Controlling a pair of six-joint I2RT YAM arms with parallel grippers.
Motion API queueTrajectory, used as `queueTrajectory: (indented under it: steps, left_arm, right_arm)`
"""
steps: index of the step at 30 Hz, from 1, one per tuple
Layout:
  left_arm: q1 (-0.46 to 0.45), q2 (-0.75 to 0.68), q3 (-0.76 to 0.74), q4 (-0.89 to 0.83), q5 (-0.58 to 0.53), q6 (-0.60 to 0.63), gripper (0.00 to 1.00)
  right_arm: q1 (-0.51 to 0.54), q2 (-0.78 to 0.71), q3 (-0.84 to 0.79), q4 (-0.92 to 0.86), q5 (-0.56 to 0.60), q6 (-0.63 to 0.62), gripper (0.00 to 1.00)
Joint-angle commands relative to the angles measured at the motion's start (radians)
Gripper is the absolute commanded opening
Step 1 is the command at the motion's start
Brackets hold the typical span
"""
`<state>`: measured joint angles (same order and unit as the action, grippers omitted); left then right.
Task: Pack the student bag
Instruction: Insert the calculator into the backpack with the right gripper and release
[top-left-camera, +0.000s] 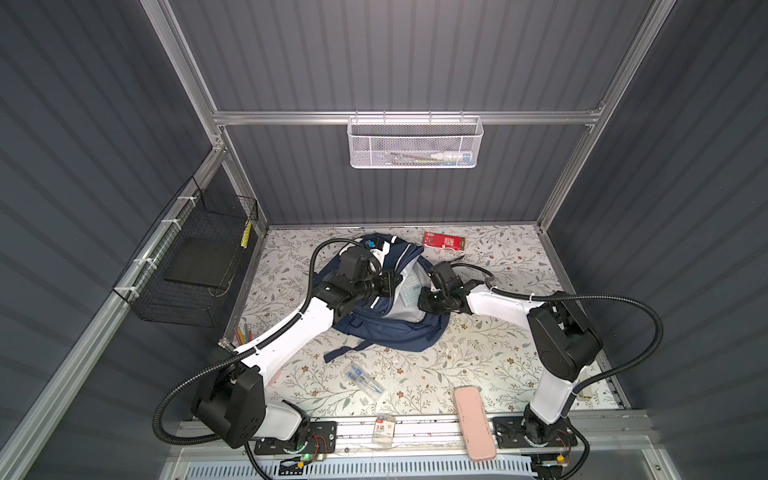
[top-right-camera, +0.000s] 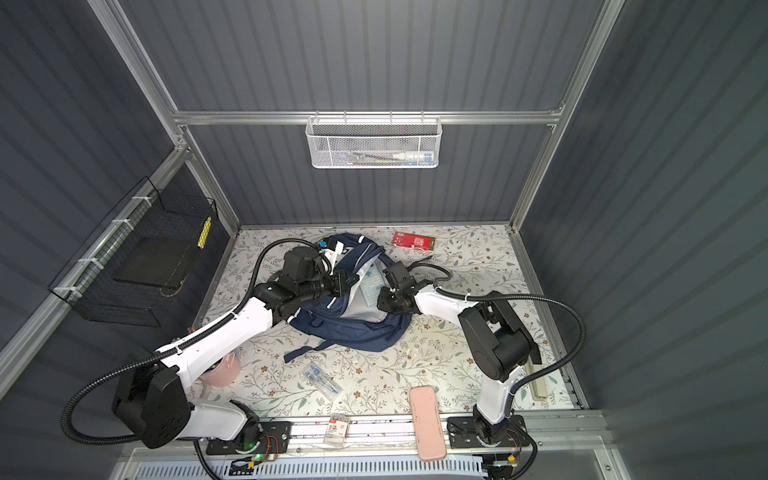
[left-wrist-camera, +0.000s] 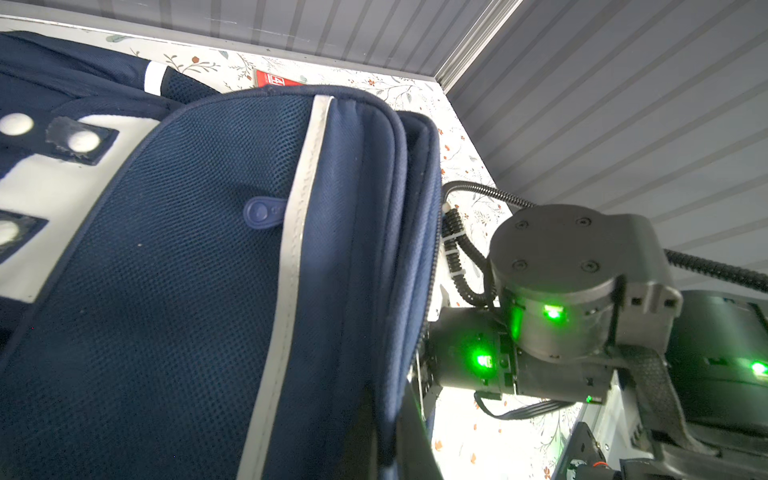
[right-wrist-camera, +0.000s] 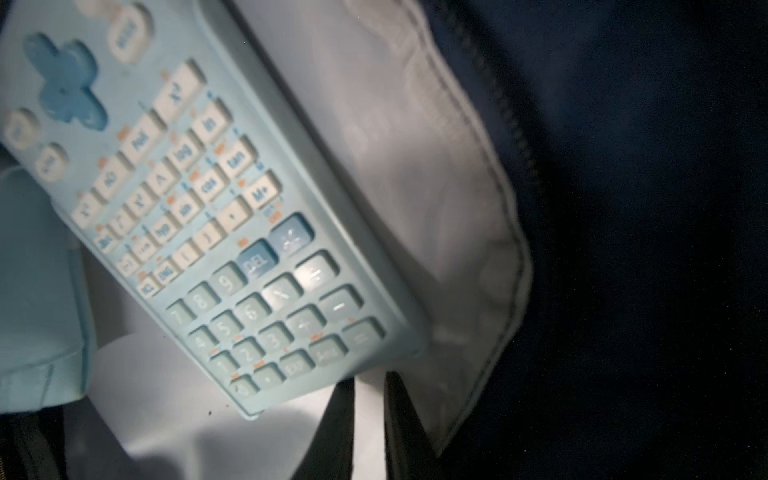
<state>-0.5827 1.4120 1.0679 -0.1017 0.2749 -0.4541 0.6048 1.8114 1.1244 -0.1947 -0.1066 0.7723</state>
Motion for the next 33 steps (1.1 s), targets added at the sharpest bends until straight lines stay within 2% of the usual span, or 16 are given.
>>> queueTrajectory:
  steps: [1, 6, 14, 19, 24, 27, 30, 33]
  left_arm:
    - [0.006, -0.012, -0.017, -0.017, 0.023, -0.007, 0.0]
    - [0.006, -0.01, -0.013, -0.019, 0.026, -0.005, 0.0]
    - [0.006, -0.014, 0.018, -0.058, 0.009, 0.022, 0.0]
    - [0.007, -0.015, 0.03, -0.064, -0.003, 0.03, 0.0]
    - [0.034, -0.045, 0.071, -0.082, 0.023, 0.031, 0.0]
    - [0.034, -0.048, 0.112, -0.105, 0.009, 0.05, 0.0]
    - [0.034, -0.016, 0.122, -0.109, 0.018, 0.049, 0.0]
    - [0.034, -0.001, 0.088, -0.048, 0.047, 0.011, 0.0]
  right_arm:
    - [-0.021, 0.025, 0.082, -0.008, 0.056, -0.052, 0.18]
    - [-0.041, 0.04, 0.12, 0.009, 0.074, -0.055, 0.23]
    - [-0.048, 0.099, 0.24, 0.036, 0.051, -0.083, 0.25]
    - [-0.041, 0.161, 0.311, 0.11, -0.02, -0.04, 0.25]
    - [-0.043, 0.172, 0.213, 0.39, -0.097, 0.121, 0.25]
    - [-0.039, 0.193, 0.217, 0.4, -0.116, 0.161, 0.25]
    - [-0.04, 0.134, 0.101, 0.484, -0.072, 0.178, 0.26]
    - [-0.047, 0.121, 0.087, 0.464, -0.077, 0.149, 0.21]
